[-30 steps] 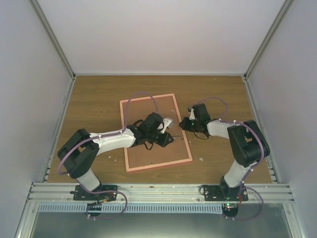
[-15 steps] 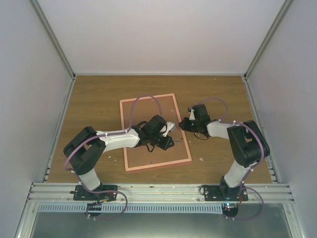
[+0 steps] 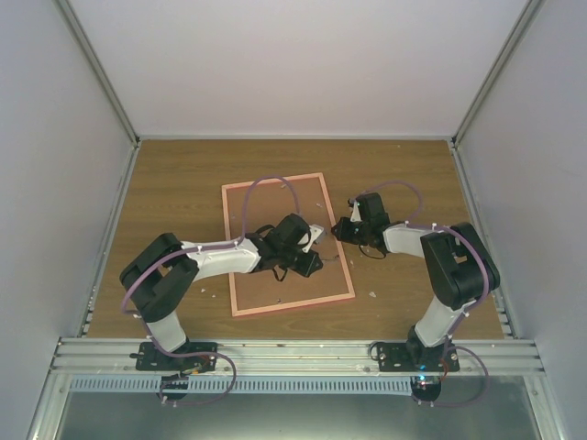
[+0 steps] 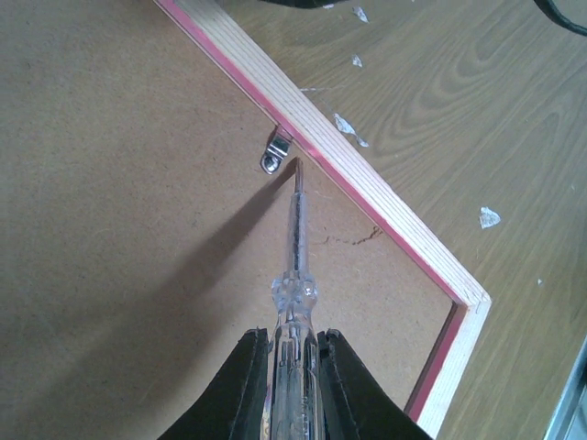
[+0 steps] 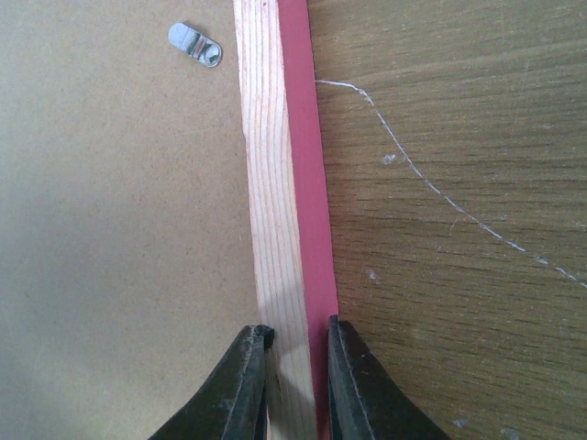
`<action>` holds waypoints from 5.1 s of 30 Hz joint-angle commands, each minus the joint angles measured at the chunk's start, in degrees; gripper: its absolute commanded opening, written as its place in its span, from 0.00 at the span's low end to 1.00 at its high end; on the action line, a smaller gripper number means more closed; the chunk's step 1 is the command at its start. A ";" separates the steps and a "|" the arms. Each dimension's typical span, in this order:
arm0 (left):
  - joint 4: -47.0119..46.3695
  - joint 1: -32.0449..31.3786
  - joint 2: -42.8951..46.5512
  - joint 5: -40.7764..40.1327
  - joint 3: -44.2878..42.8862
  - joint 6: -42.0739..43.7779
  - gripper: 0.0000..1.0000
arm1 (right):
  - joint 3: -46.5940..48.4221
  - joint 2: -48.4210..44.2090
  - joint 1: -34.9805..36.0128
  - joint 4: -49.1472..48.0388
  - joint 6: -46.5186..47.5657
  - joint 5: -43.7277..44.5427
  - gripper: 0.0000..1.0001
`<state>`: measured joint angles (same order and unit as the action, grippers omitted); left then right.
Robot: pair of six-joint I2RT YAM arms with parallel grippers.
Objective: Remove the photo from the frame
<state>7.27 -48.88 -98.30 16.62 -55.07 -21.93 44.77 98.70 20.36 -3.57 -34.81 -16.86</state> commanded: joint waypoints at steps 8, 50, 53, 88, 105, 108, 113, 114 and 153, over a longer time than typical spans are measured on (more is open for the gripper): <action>-2.25 0.10 -1.43 -7.19 -1.32 -2.73 0.00 | -1.07 -0.60 0.43 -0.73 -2.90 -3.09 0.03; -0.63 13.76 22.96 -10.39 11.41 -5.58 0.00 | 26.08 8.84 -0.20 20.58 18.37 6.71 0.38; -0.34 14.70 24.51 -10.35 11.80 -5.53 0.00 | 21.69 4.40 -0.08 21.71 15.83 8.92 0.47; -2.36 15.22 21.76 -4.95 10.89 -7.41 0.00 | -11.85 -19.44 4.15 23.48 -0.47 5.94 0.42; -1.36 15.22 22.60 -5.54 10.95 -6.70 0.00 | 6.44 -3.97 -5.67 23.34 20.06 14.46 0.23; -0.87 15.22 23.32 -6.05 11.18 -6.64 0.00 | 11.09 -0.73 -6.86 23.80 20.68 16.72 0.28; -0.28 15.29 24.49 -7.28 11.65 -6.63 0.00 | 15.33 -0.70 -6.13 25.74 17.92 18.56 0.45; -0.23 15.31 24.62 -7.47 11.65 -6.63 0.00 | 15.32 -1.41 -5.32 25.91 17.39 18.84 0.48; -1.45 15.66 24.20 -6.00 11.31 -6.90 0.00 | 1.96 -13.54 14.04 38.00 2.24 31.82 0.80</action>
<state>8.38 -33.63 -74.28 10.02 -43.70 -28.95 48.93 88.95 35.24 30.57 -28.60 12.62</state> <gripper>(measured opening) 0.134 0.796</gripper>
